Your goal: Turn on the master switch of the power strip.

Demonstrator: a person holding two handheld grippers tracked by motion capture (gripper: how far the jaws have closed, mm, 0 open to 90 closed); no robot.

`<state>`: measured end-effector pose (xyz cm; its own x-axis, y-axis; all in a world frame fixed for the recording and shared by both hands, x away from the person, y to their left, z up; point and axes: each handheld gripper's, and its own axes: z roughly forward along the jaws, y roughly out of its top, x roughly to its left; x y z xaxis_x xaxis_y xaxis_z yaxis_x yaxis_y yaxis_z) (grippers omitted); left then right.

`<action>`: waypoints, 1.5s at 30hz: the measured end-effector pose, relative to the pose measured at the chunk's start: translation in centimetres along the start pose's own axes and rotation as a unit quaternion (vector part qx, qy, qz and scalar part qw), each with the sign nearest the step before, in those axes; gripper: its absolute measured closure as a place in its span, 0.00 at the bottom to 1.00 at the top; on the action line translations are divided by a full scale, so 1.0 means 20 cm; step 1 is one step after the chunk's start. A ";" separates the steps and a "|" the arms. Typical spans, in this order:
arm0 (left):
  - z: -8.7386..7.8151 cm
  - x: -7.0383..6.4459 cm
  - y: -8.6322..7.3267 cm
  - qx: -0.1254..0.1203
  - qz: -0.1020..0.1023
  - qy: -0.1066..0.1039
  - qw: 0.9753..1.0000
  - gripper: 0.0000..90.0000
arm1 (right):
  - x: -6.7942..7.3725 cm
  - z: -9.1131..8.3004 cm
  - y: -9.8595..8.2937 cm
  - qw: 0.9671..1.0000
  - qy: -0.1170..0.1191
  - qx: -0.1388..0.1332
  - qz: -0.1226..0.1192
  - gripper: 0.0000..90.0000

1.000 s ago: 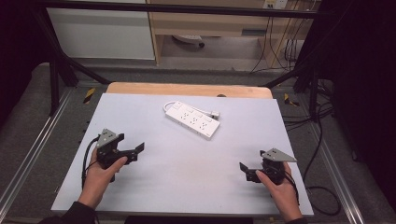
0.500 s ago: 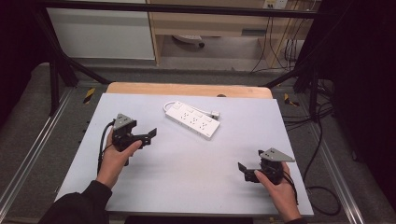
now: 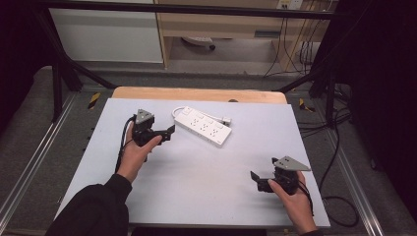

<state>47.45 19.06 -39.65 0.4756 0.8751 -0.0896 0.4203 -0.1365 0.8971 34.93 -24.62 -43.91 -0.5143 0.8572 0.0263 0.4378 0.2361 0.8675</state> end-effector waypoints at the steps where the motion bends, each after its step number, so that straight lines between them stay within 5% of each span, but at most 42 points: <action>1: 0.01 0.00 0.01 0.000 0.000 0.002 1.000 0.10 | 0.00 0.00 0.00 1.000 0.000 0.000 0.000 0.04; 30: 0.36 0.08 0.17 -0.001 -0.014 0.043 0.999 0.13 | 0.00 0.00 0.01 1.000 0.003 -0.001 -0.002 0.04; 45: 0.46 0.05 0.20 0.016 0.008 0.049 0.999 0.13 | 0.00 0.00 0.01 1.000 0.006 0.000 -0.002 0.05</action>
<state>56.70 15.03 -40.04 0.4047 0.9139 -0.0318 0.4383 -0.1633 0.8839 34.96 -24.51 -43.77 -0.5254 0.8504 0.0282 0.4348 0.2398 0.8680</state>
